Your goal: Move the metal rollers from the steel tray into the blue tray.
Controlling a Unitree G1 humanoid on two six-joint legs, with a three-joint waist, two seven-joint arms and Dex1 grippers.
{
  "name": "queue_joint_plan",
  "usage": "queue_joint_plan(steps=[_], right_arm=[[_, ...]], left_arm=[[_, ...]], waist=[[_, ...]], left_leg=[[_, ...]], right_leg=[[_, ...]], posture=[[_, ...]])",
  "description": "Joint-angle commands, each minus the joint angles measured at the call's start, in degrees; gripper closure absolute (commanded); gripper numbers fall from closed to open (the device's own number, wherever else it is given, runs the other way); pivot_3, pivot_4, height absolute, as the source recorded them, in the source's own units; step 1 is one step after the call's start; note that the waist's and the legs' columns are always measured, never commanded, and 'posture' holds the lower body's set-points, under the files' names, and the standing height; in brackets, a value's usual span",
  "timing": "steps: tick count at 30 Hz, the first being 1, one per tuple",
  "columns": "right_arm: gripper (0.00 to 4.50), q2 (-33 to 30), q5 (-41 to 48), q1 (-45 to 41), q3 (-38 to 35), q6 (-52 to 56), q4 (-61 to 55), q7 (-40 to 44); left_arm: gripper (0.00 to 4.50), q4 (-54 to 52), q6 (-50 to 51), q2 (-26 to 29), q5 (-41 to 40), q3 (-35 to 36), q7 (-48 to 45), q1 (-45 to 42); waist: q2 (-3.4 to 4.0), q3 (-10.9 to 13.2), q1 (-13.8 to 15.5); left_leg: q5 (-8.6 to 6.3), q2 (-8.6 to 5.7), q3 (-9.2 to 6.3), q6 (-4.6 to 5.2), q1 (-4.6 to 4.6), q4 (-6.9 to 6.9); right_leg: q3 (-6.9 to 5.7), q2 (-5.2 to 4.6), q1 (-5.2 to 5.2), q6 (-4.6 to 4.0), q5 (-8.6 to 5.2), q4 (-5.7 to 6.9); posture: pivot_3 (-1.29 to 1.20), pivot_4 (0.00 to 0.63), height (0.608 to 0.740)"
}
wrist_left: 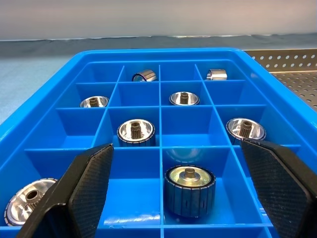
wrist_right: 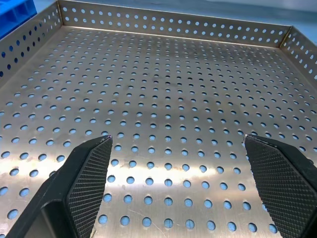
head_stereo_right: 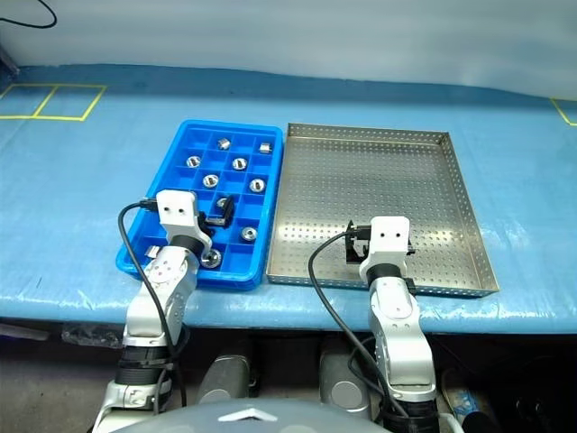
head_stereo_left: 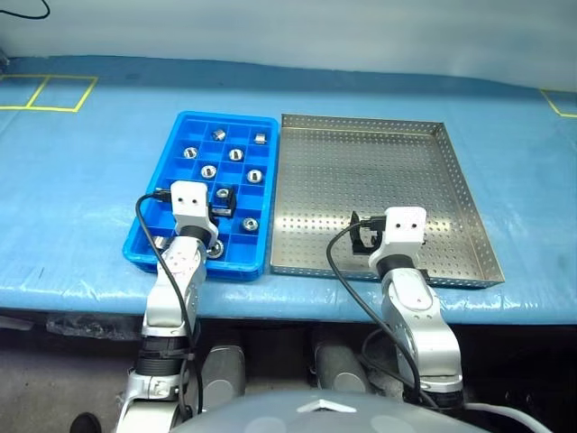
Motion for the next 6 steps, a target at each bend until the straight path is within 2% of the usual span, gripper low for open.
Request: queue_joint_plan(steps=[1, 6], right_arm=[[0.01, 0.0, -0.1, -0.4, 0.3, -0.8, -0.5, 0.2], [0.01, 0.2, -0.2, -0.4, 0.7, -0.6, -0.4, 0.1]], left_arm=[[0.0, -1.5, -0.2, -0.2, 0.2, 0.3, 0.1, 0.2], [0.0, -1.4, -0.1, -0.1, 0.2, 0.3, -0.1, 0.2]], waist=[[0.0, 0.0, 0.2], [0.0, 0.0, 0.7]], left_leg=[[0.0, 0.0, 0.0, 0.0, 0.0, 0.0], [0.0, 0.0, 0.0, 0.0, 0.0, 0.0]], right_leg=[[0.0, 0.0, 0.0, 0.0, 0.0, 0.0], [0.0, 0.0, 0.0, 0.0, 0.0, 0.0]], posture=[[-0.01, 0.15, 0.74], [-0.01, 0.15, 0.74]])
